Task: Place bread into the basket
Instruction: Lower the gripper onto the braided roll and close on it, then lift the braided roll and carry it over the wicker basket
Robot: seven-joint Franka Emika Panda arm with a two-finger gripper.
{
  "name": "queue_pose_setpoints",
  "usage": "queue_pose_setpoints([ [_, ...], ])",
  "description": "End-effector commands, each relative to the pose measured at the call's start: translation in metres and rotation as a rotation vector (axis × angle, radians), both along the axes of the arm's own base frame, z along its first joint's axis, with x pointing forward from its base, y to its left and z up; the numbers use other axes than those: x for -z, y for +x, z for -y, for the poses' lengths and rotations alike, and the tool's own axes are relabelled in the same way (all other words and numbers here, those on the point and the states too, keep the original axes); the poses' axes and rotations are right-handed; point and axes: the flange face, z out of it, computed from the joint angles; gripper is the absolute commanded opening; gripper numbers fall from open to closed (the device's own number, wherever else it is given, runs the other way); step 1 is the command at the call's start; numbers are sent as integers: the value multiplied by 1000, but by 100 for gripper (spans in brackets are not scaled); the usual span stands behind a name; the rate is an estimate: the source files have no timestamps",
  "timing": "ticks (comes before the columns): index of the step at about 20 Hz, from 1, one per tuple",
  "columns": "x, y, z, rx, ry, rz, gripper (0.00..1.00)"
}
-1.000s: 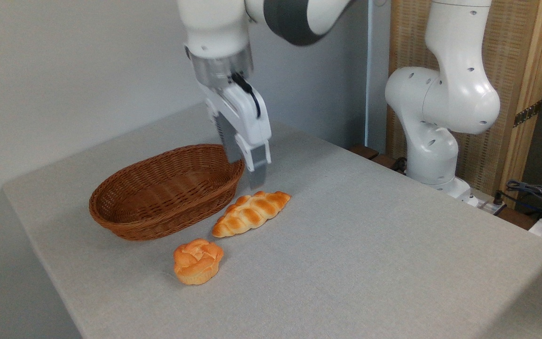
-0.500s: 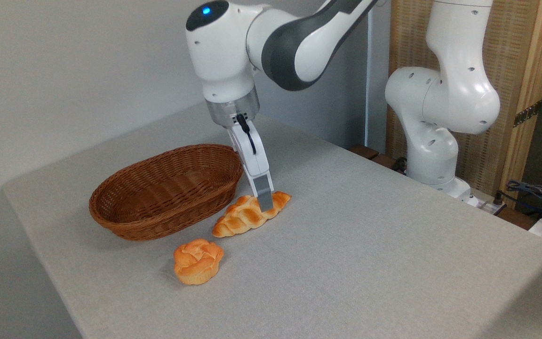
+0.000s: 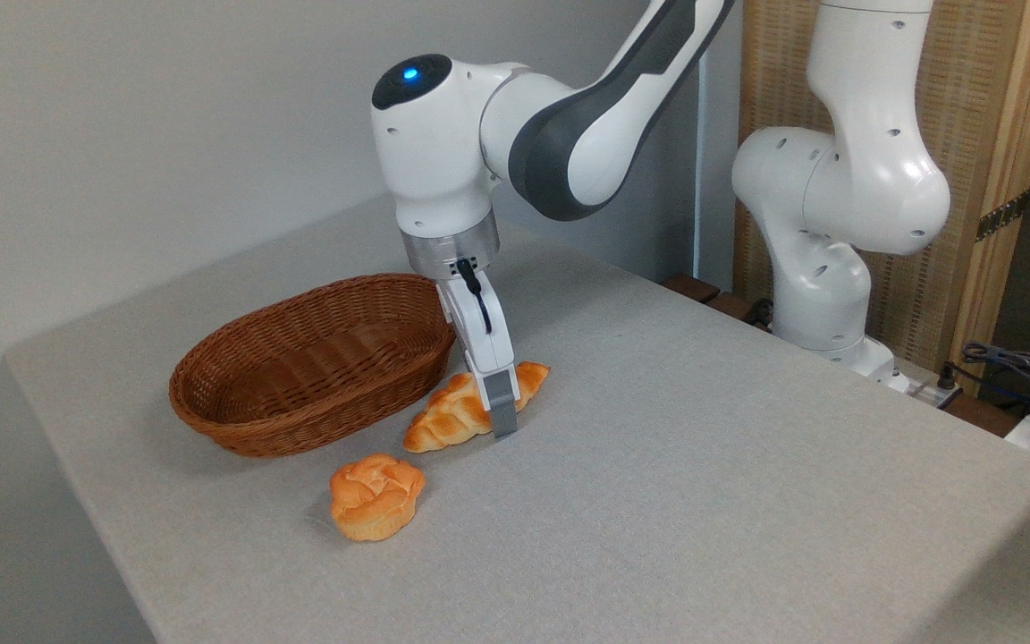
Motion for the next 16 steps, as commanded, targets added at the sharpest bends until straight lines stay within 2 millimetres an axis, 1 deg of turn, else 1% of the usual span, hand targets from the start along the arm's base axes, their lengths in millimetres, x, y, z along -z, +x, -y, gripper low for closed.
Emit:
queue_pose_setpoints([
  [1, 2, 4, -2, 29, 3, 27, 33],
  [2, 2, 4, -2, 29, 3, 27, 31],
  [9, -2, 6, -1, 24, -1, 32, 31],
  [14, 0, 6, -1, 21, -2, 24, 31],
  [15, -2, 7, -2, 20, -3, 25, 31],
  [16, -8, 10, -2, 19, -6, 36, 30],
])
